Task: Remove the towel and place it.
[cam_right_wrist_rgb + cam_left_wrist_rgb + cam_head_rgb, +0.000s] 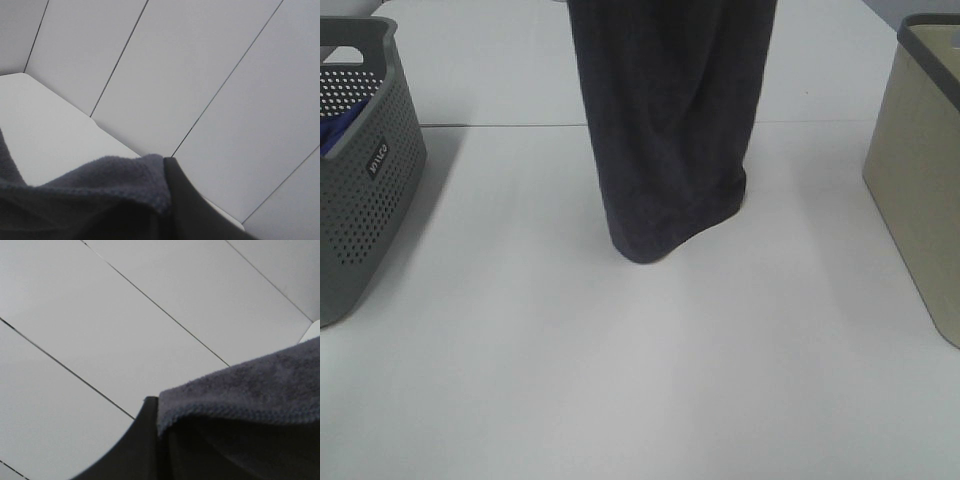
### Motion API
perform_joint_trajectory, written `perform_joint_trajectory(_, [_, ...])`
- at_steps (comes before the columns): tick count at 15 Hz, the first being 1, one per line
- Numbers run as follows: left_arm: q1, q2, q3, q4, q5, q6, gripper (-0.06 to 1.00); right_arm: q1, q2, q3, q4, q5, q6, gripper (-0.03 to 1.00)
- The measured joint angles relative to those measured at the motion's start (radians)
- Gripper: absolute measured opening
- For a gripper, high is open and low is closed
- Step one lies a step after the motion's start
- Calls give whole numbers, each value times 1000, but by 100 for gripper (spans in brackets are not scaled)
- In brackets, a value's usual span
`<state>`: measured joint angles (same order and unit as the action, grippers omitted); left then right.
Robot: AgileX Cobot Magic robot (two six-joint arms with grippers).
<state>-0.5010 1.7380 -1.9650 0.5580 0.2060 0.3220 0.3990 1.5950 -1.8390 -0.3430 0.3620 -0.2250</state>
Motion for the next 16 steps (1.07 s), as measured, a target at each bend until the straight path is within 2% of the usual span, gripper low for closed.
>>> perform_joint_trajectory(3, [34,17,0,0,-7,0,0,0,49,0,-1,-100,0,2])
perform_joint_trajectory(5, [54,33,0,0,-60,0,0,0,81,-22,-2,-168,0,2])
perform_joint_trajectory(8, [83,68,0,-1,-157,0,0,-2,145,-95,-3,-192,0,2])
perform_joint_trajectory(12, [151,163,0,-77,-407,-2,0,-16,255,-215,1,-255,0,2])
perform_joint_trajectory(14, [197,243,-31,-158,-560,-1,0,-57,324,-292,32,-348,1,2])
perform_joint_trajectory(16, [202,303,-123,-185,-582,0,0,-75,351,-326,71,-389,6,2])
